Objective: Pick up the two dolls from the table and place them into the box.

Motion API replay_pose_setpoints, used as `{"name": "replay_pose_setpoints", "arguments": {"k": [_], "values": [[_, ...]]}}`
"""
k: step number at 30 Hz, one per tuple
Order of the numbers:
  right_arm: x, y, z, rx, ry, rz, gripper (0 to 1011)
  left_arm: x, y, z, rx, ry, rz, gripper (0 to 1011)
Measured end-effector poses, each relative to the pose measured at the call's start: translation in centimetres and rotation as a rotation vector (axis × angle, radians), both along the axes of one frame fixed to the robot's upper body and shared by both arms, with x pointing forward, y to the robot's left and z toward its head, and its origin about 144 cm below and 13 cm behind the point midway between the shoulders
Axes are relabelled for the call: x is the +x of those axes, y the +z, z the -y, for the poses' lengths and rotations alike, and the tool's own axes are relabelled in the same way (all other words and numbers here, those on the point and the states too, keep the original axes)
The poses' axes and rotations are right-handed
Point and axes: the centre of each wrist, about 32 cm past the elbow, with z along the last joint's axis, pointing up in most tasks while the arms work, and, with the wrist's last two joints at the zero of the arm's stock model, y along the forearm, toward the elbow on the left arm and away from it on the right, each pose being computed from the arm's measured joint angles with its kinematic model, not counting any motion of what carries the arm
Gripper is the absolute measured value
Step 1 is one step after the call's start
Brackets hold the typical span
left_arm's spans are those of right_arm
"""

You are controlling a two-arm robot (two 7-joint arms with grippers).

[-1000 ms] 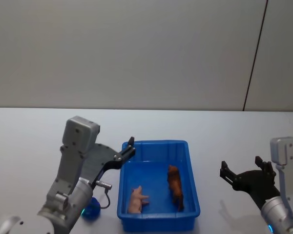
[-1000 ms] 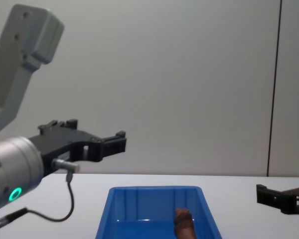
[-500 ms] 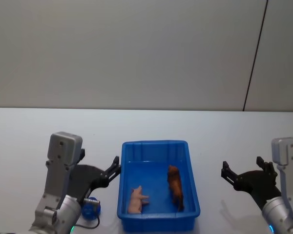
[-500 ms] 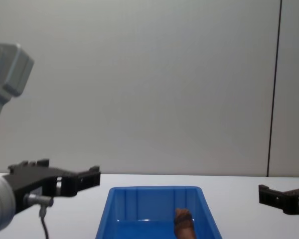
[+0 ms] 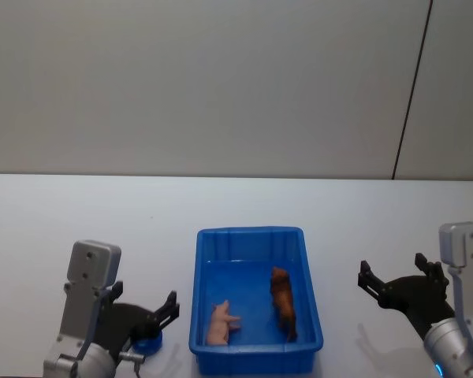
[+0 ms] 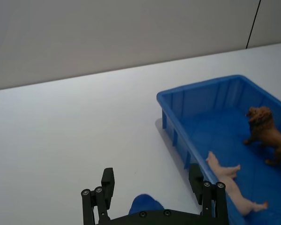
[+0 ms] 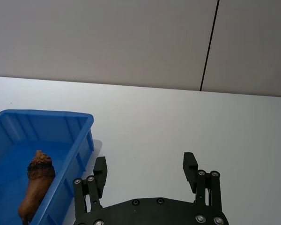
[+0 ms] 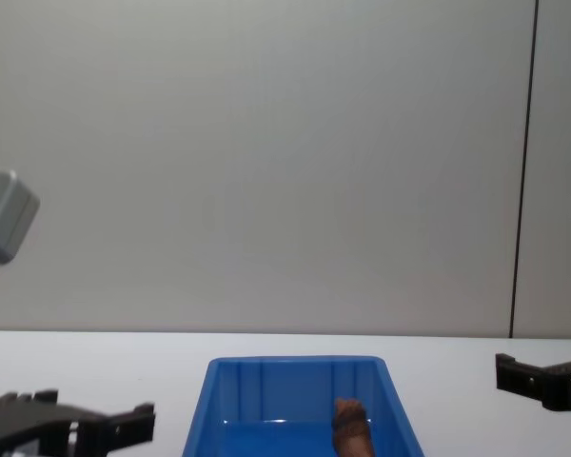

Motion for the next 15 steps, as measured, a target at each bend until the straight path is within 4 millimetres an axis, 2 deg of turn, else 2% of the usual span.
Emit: {"name": "replay_pose_setpoints", "arguments": {"k": [15], "values": [[0.0, 0.0, 0.0, 0.0, -0.001, 0.0, 1001, -0.1, -1.1, -1.9, 0.022, -0.016, -0.101, 1001]]}}
